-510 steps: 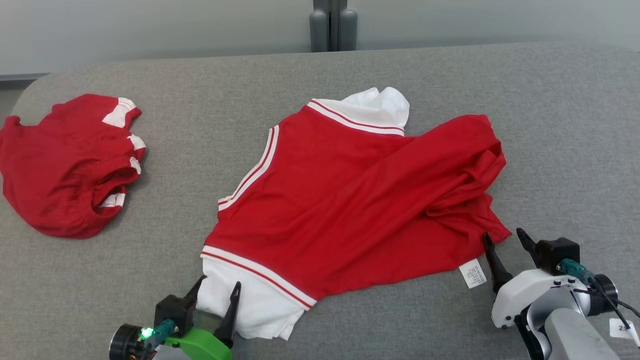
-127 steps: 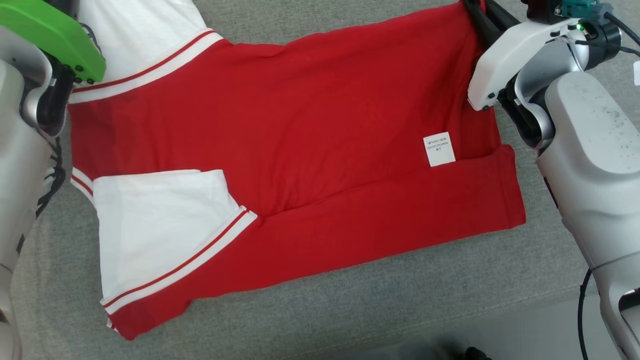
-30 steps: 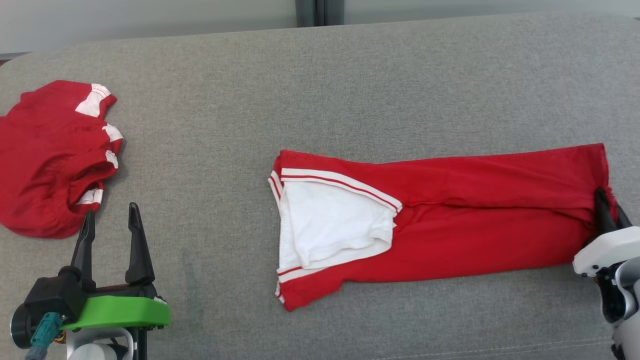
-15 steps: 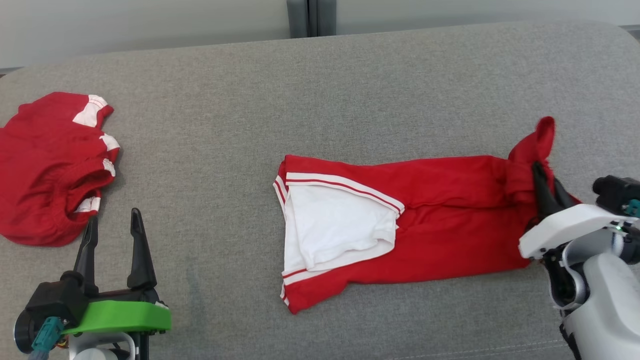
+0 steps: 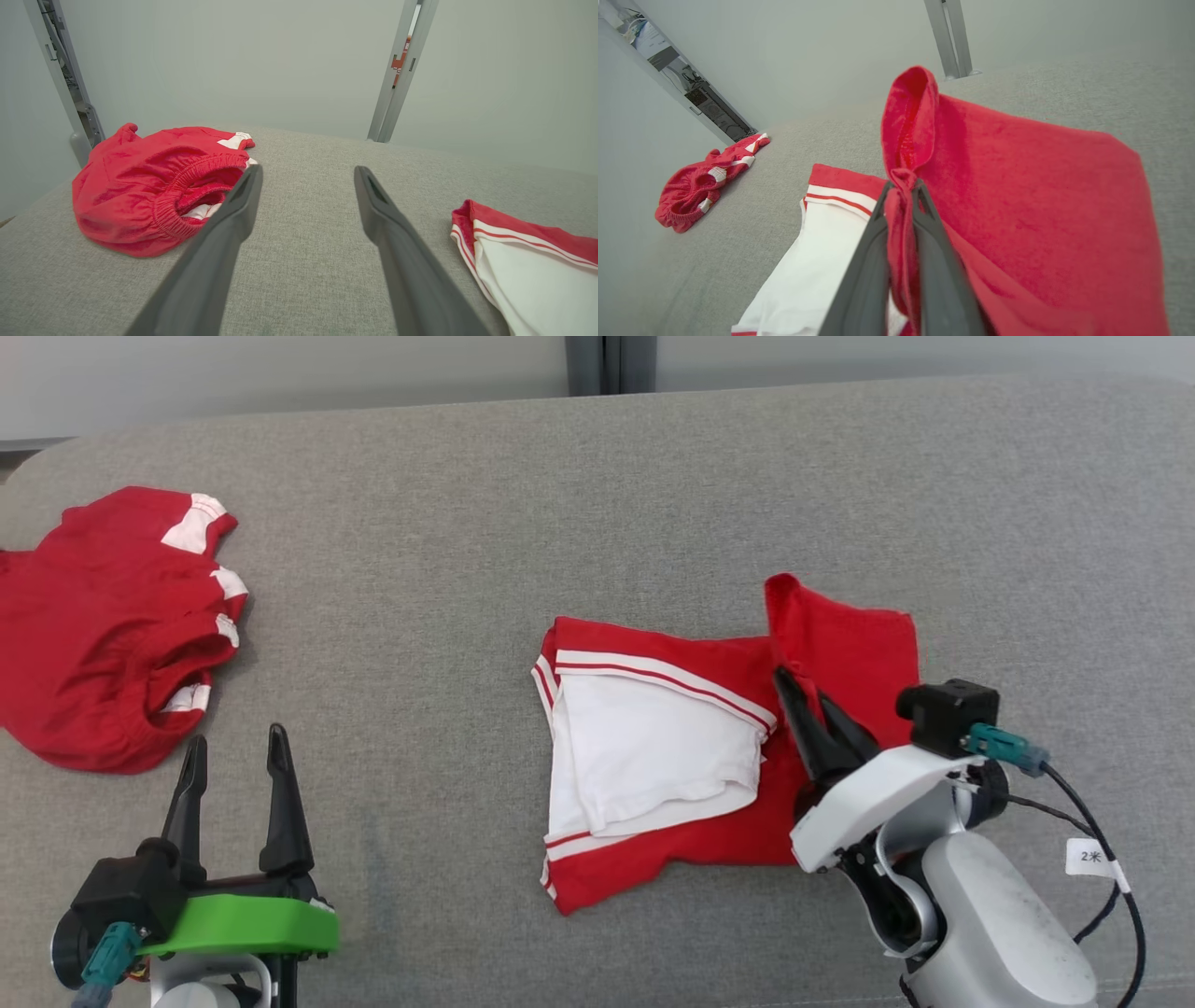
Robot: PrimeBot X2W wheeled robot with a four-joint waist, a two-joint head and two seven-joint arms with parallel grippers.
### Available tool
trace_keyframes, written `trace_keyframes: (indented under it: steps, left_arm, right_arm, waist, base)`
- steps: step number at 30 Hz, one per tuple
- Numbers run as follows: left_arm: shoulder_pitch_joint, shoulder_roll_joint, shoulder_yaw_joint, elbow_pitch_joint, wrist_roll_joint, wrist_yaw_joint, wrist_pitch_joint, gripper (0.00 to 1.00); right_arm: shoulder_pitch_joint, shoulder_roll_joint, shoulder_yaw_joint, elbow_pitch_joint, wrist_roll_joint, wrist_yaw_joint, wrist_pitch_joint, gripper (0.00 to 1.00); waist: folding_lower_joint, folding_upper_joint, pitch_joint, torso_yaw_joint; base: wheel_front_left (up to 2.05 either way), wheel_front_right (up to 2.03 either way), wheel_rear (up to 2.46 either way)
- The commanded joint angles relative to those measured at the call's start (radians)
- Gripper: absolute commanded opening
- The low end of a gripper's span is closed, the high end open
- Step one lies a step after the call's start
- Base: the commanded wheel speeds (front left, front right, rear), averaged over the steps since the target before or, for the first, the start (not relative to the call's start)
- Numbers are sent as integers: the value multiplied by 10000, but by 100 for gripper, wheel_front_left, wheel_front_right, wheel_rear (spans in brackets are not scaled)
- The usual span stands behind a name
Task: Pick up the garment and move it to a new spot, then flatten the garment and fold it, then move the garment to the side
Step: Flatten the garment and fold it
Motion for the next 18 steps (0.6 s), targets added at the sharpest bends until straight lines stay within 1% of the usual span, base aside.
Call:
trace_keyframes:
  steps: [1,4,9,18]
  left_arm:
    - [-103,9,-35,30,-75,66,-1,100]
    - [-100,9,-134,43,-110,89,-1,100]
    - [-179,10,-227,104,-179,114,-1,100]
    - [-412,11,-477,232,-314,139,-1,100]
  right_arm:
    - [-169,82,168,37,-70,-9,-7,0]
    - [-402,247,628,246,-4,-9,-50,0]
    - [-826,345,1356,773,173,-9,-177,0]
    - [-1522,362,2810,1635,1309,-6,-791,0]
  waist:
    - [0,0,75,147]
    - [0,0,128,292]
    - [0,0,202,526]
    - [0,0,374,959]
  base:
    - [0,0,0]
    - [0,0,0]
    - [0,0,0]
    - [0,0,0]
